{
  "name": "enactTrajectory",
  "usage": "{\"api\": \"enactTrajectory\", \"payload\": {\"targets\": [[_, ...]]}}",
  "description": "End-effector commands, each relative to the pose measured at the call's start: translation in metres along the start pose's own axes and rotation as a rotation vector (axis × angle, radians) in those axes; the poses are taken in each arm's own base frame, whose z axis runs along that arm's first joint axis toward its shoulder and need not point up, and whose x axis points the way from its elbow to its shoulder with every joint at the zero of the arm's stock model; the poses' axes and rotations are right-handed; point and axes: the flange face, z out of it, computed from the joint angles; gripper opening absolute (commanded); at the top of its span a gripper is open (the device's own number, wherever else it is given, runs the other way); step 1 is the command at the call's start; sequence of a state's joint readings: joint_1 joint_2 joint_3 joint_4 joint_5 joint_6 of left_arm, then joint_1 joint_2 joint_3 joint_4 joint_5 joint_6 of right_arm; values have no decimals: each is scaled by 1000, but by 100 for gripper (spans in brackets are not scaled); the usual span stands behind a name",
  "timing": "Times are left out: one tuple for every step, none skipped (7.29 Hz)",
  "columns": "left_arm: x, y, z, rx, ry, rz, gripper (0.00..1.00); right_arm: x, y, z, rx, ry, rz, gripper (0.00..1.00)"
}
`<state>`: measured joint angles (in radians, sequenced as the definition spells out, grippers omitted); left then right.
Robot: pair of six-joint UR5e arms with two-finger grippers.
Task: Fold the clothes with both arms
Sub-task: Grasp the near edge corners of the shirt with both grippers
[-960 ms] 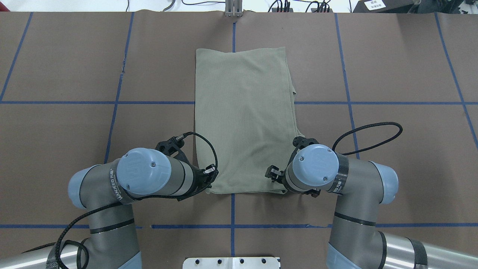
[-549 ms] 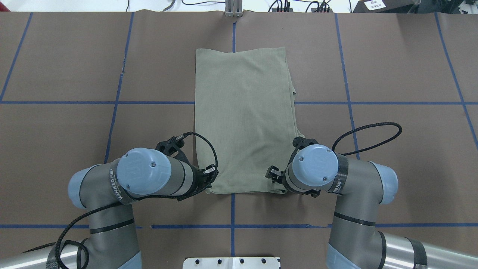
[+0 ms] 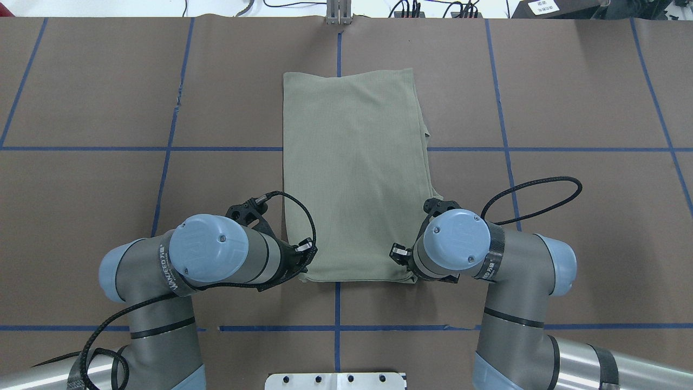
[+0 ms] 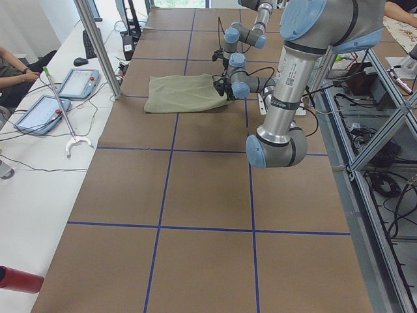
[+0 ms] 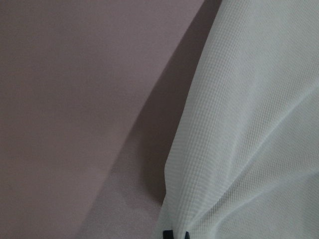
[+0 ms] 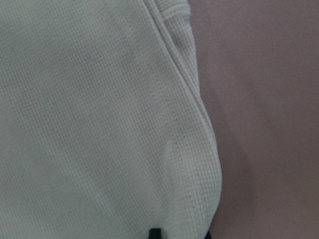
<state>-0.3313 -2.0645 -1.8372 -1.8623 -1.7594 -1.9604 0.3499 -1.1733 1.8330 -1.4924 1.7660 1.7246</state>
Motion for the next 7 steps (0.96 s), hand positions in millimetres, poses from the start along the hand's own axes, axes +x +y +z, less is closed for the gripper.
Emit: {"api": "enactTrajectory", "payload": {"targets": [[-1, 0, 0, 0, -1, 0, 0, -2, -1, -3, -2, -8, 1, 10], [-1, 0, 0, 0, -1, 0, 0, -4, 0, -6, -5, -13, 3, 0], [-1, 0, 0, 0, -1, 0, 0, -6, -2, -11, -4, -29, 5, 0], [0, 0, -2, -2, 3, -4, 0, -7, -4, -16, -8, -84, 14, 0], [0, 1, -3, -1, 5, -7, 0, -2, -5, -16, -15, -112, 37, 0], [0, 2, -12, -6, 18, -4, 0, -2, -5, -17, -15, -121, 37, 0], [0, 5, -17, -12, 26, -1, 0, 0, -5, -21, -16, -127, 35, 0]]}}
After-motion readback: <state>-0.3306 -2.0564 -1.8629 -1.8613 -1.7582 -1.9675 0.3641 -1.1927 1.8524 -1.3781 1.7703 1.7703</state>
